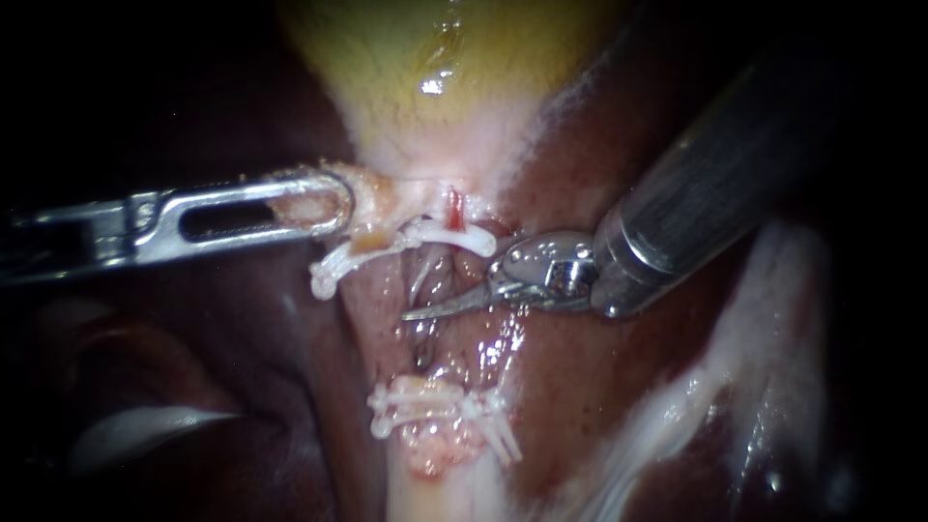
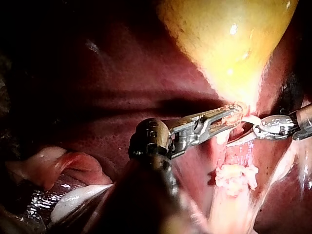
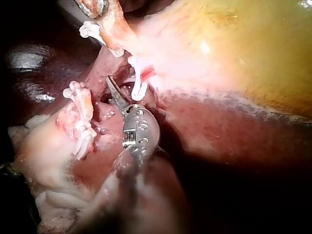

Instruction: Go back from the cut right tube

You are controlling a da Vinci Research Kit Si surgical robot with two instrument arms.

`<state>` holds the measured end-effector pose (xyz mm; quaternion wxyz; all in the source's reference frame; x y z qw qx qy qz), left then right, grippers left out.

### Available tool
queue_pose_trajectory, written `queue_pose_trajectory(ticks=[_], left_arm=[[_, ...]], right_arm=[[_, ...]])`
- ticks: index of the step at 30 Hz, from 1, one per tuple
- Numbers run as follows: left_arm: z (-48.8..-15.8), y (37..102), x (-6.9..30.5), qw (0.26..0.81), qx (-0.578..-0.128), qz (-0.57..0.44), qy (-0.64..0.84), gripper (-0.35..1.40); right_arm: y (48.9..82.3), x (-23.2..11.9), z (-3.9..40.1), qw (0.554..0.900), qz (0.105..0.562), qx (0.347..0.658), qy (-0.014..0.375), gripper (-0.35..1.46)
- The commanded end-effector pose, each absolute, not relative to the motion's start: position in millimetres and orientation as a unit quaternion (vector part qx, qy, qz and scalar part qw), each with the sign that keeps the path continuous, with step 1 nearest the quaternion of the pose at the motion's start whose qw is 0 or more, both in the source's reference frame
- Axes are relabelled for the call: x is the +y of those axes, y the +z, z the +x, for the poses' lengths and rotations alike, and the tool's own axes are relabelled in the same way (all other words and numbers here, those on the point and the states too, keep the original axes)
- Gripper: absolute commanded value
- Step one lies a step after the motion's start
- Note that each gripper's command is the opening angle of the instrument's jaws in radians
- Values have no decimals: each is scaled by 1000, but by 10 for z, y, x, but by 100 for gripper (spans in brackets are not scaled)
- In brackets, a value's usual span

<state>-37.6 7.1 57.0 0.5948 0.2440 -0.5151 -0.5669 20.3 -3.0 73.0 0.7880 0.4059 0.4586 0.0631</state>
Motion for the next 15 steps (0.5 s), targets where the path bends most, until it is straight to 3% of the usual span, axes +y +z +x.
queue_pose_trajectory(ticks=[1, 6, 7, 9, 10, 13, 15], left_arm=[[-376, 571, 71, 595, -515, 244, -567, -35], [-375, 571, 72, 595, -515, 245, -566, -35], [-375, 572, 72, 595, -515, 245, -566, -35], [-374, 572, 72, 595, -515, 245, -566, -35], [-374, 572, 72, 595, -515, 245, -566, -35], [-374, 572, 72, 595, -515, 245, -566, -35], [-374, 572, 72, 595, -515, 245, -566, -35]], right_arm=[[730, -30, 203, 788, 406, 458, 64, -35], [729, -31, 201, 788, 407, 458, 63, -35], [729, -31, 200, 788, 407, 458, 63, -25], [728, -32, 199, 789, 401, 461, 67, 31], [728, -34, 198, 787, 396, 467, 71, 67], [727, -36, 193, 784, 387, 478, 80, 103], [727, -37, 191, 785, 385, 478, 82, 116]])
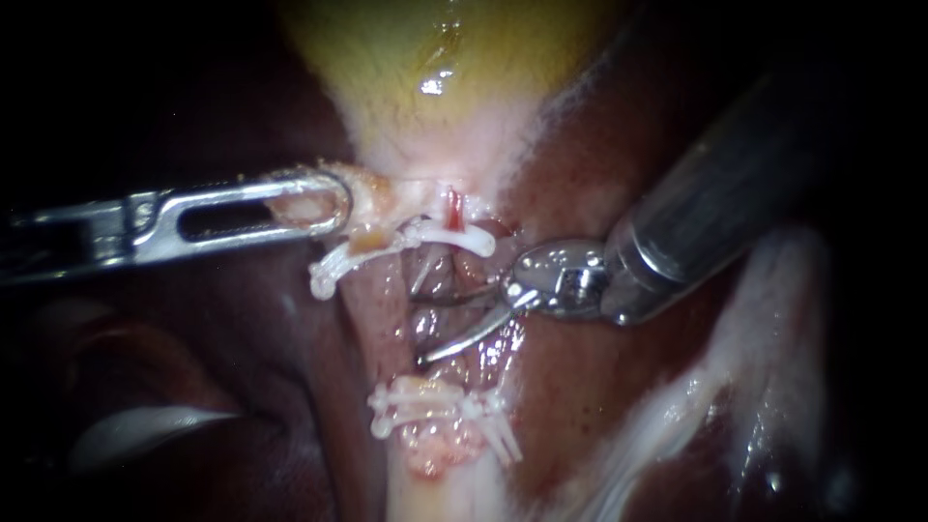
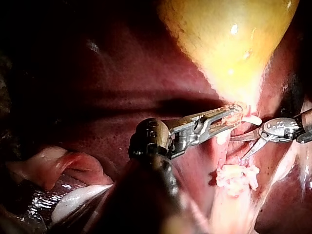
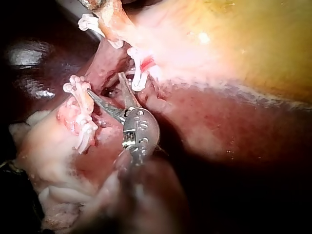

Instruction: Go back from the cut right tube

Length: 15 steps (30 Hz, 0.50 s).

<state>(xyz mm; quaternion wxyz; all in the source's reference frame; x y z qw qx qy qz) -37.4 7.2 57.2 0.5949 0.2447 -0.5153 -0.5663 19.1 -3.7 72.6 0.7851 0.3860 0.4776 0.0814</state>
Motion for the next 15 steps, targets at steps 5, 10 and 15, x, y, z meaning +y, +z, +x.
queue_pose_trajectory(ticks=[5, 10, 15], left_arm=[[-374, 572, 72, 595, -515, 245, -566, -35], [-374, 572, 72, 595, -515, 245, -566, -35], [-372, 573, 72, 595, -515, 245, -566, -35]], right_arm=[[724, -39, 190, 786, 381, 479, 84, 126], [719, -39, 182, 800, 341, 484, 95, 136], [703, -30, 159, 825, 266, 490, 97, 143]])
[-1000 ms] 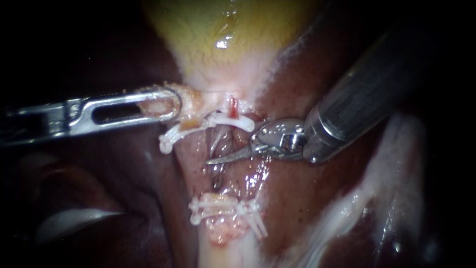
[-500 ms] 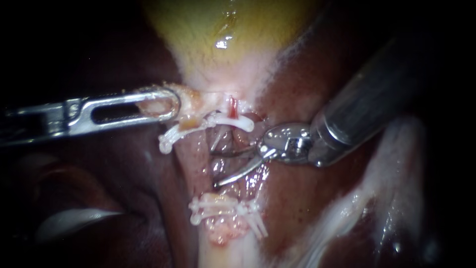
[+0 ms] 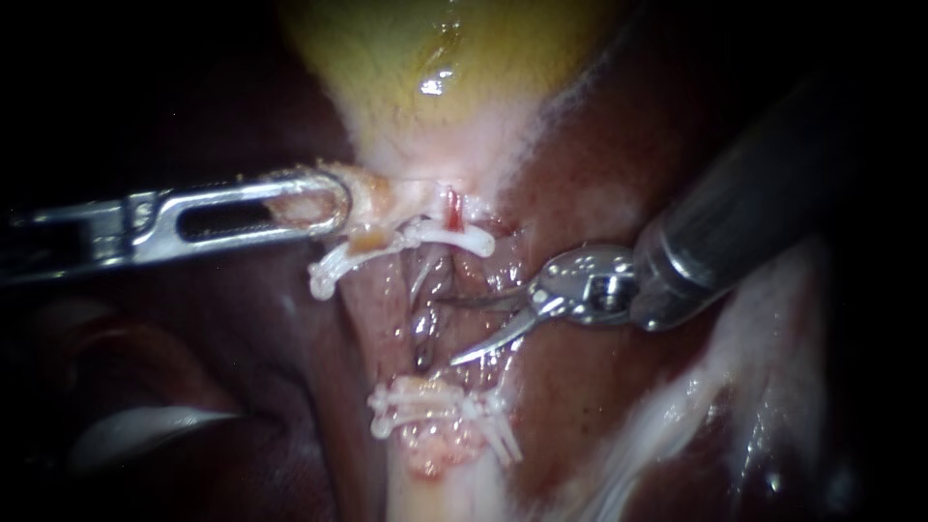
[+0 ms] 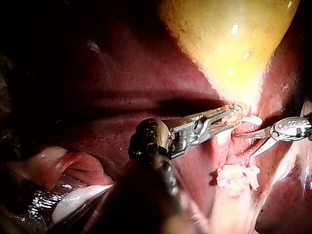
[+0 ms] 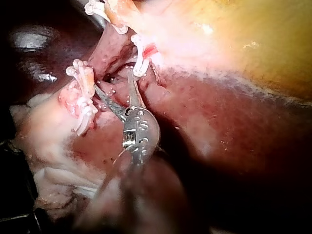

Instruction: Go back from the cut right tube

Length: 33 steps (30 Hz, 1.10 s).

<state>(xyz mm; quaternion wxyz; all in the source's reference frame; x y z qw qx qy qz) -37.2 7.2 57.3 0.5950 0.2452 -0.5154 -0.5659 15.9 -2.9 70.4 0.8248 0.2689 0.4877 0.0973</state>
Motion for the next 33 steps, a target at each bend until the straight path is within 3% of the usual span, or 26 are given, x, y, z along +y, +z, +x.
queue_pose_trajectory(ticks=[1, 6, 16, 22, 33], left_arm=[[-372, 573, 73, 595, -515, 245, -566, -35], [-370, 575, 74, 595, -516, 247, -564, -35], [-369, 580, 75, 595, -516, 245, -566, -35], [-369, 585, 76, 596, -516, 245, -565, -35], [-373, 618, 79, 599, -514, 238, -566, -35]], right_arm=[[700, -29, 155, 830, 253, 488, 95, 143], [681, -29, 131, 851, 201, 476, 92, 145], [645, -22, 83, 874, 153, 454, 78, 145], [637, -18, 62, 885, 137, 439, 75, 145], [634, -19, 56, 885, 137, 438, 72, 145]])
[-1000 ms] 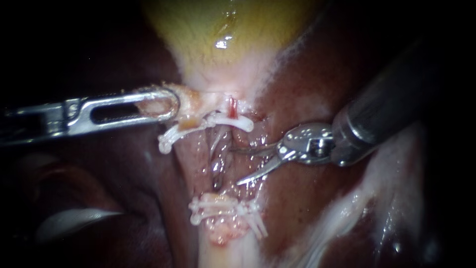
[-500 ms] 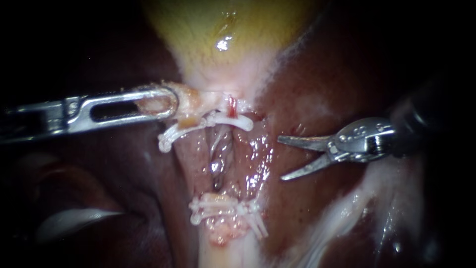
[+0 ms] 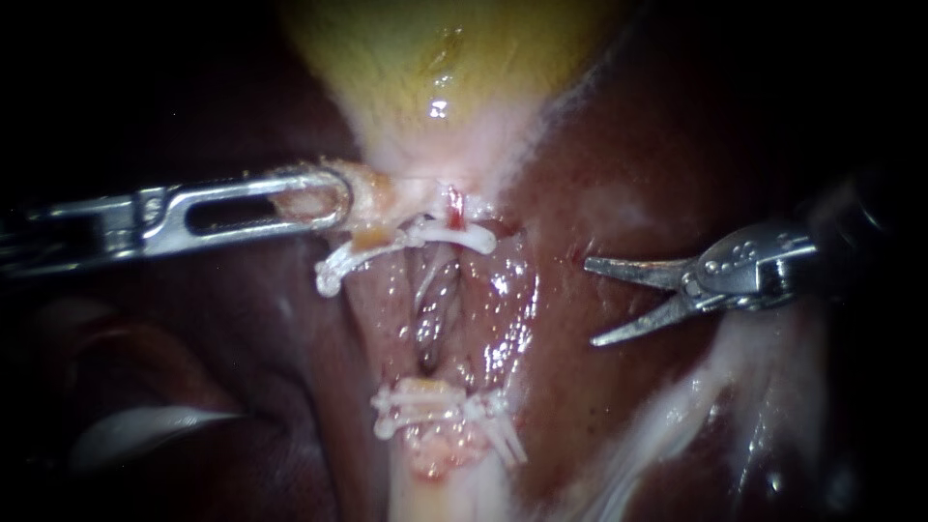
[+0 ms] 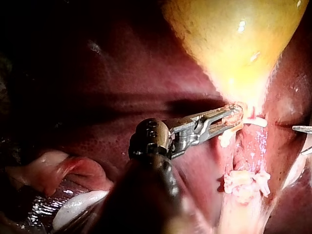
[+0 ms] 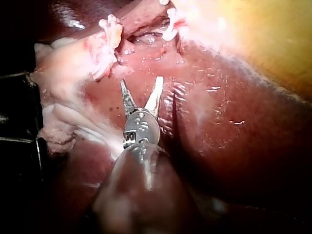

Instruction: Go back from the cut right tube

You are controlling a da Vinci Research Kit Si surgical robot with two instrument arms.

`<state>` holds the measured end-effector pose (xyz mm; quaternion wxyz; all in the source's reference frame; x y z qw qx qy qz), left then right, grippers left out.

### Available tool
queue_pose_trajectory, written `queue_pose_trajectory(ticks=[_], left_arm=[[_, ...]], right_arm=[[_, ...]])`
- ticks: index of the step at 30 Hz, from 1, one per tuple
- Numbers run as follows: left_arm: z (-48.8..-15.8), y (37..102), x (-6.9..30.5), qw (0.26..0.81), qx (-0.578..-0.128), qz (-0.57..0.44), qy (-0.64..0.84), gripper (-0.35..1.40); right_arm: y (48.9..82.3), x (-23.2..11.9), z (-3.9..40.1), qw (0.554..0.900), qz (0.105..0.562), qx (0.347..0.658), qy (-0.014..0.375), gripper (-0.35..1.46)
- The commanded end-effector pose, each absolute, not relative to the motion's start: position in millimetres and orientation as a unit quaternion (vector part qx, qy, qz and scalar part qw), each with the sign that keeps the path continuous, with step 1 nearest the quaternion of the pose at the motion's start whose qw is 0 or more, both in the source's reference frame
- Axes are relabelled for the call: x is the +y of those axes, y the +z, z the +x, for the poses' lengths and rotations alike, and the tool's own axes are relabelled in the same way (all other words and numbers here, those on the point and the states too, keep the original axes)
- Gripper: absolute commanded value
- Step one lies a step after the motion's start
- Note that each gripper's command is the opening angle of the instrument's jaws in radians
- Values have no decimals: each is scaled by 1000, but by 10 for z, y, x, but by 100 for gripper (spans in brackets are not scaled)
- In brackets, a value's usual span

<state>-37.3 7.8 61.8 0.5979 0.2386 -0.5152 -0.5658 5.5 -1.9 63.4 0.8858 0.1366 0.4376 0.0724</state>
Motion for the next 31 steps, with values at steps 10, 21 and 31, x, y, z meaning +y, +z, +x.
queue_pose_trajectory(ticks=[10, 21, 31], left_arm=[[-396, 671, 79, 606, -498, 238, -573, -35], [-426, 702, 73, 612, -487, 246, -572, -35], [-425, 698, 73, 612, -487, 247, -572, -35]], right_arm=[[633, -20, 54, 885, 137, 438, 72, 145], [632, -19, 51, 885, 138, 438, 72, 145], [631, -18, 51, 885, 138, 439, 73, 145]])
